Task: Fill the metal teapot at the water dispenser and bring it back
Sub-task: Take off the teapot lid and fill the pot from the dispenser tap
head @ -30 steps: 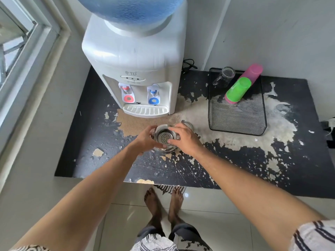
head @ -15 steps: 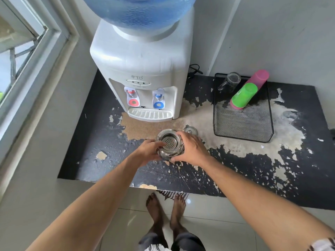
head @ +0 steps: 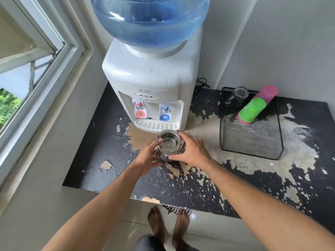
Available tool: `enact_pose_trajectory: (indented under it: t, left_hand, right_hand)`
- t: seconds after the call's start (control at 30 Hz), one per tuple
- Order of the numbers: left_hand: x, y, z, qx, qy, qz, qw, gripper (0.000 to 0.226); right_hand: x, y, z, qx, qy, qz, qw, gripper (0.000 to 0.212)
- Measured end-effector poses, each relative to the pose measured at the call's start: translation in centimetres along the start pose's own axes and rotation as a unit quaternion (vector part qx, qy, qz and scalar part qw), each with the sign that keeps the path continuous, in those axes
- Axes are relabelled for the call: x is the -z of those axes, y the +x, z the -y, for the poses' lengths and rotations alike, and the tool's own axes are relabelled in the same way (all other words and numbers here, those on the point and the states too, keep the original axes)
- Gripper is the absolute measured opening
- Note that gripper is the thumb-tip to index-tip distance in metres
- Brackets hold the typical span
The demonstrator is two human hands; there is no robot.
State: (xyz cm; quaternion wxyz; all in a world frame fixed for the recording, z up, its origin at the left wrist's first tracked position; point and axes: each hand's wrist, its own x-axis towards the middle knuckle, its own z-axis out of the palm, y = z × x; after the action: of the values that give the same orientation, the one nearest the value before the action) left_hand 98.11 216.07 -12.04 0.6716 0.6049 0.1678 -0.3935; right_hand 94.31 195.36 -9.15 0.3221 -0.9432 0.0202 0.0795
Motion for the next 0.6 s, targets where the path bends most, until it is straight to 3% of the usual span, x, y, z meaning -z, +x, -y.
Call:
enact_pose_trajectory:
  t: [0.1,0.23,0.43,0.6]
  left_hand:
    - [0.3,0.4,-1.1,-0.015,-0.051,0.0,0.999,0.11]
    - [0.7,1.3,-2.7,-0.032,-0.073,-0.001,0.997,0.082]
    - [0.9,3.0,-4.0,-0.034,-0.046,0.004,0.998,0.063]
    - [1.2,4.6,-4.0,-0.037,-0.023,-0.001,0.999,0.066]
  right_hand:
    - [-0.1,1.1,1.1,-0.008,-0.008,-0.032,0.999,0.101]
    - [-0.1,2.5,2.2,-0.029,0.006,-0.069,0.997,0.098]
    - [0.6,4.0,3.1,-0.051,-0.031,-0.063,0.996,0.102]
    - [-0.2,4.2,3.5,-0.059,-0.049,-0.095,0.993,0.108]
